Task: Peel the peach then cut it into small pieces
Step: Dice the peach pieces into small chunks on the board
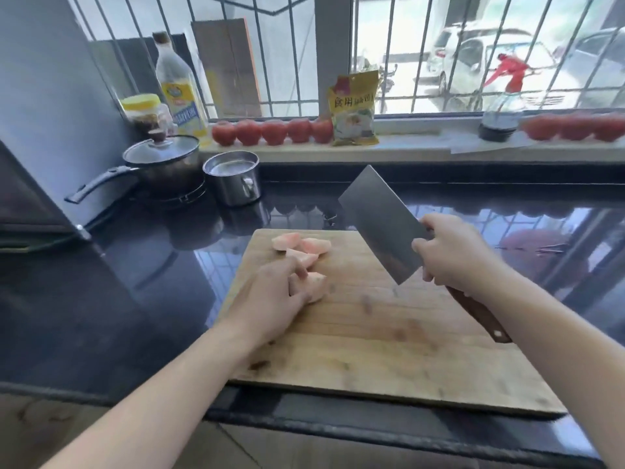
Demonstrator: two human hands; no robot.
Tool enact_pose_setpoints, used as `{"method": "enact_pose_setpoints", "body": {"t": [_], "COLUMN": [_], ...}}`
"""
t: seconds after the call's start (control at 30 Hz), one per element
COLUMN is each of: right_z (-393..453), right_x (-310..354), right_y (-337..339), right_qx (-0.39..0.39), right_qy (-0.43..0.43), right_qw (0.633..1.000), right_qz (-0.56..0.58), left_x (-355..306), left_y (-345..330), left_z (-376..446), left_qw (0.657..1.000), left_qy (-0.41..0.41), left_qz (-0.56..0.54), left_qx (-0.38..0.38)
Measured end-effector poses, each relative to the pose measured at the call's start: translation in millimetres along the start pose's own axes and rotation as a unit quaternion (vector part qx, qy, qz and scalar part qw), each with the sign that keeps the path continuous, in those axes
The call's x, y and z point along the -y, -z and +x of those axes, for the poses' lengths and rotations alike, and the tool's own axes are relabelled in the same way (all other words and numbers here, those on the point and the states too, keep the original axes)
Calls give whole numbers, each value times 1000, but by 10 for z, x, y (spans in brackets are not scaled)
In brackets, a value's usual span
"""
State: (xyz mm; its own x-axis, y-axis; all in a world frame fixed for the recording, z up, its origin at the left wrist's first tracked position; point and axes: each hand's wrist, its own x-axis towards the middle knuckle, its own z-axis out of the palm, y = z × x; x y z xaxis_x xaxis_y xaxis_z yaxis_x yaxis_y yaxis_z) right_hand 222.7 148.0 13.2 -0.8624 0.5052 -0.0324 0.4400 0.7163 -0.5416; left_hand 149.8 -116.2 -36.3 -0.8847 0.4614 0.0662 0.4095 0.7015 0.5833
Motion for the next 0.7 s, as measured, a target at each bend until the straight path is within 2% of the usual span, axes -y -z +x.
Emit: {"method": "enact_pose_setpoints", "body": {"t": [0.27,0.33,0.4,0.47,0.5,0.6,0.7], "right_z": [-263,-354,-379,-363,-355,-278,-155], "right_x": [-27,-81,-108,-96,-83,-73,-85], "right_y": [264,301,310,292,275,189,100], "right_qx": [-15,-14,-20,-26,-26,-25,-22], "right_qy": [17,16,17,18,20,29,30], "right_qw": [999,999,999,998,998,997,998], "right_qz": [25,37,42,51,56,65,47], "left_x": [-492,-491,-445,-328,-233,100,274], "left_y": [-400,-330,-173,34,124,334,452], "left_z": [25,7,-64,-155,-188,-164,27], "left_qw": [997,997,995,989,989,991,987], "left_qy": [-34,-64,-76,-50,-18,79,92], "left_qz": [-10,6,-61,-133,-136,-32,52], "left_qx": [72,36,-16,-49,-61,-106,-121]}}
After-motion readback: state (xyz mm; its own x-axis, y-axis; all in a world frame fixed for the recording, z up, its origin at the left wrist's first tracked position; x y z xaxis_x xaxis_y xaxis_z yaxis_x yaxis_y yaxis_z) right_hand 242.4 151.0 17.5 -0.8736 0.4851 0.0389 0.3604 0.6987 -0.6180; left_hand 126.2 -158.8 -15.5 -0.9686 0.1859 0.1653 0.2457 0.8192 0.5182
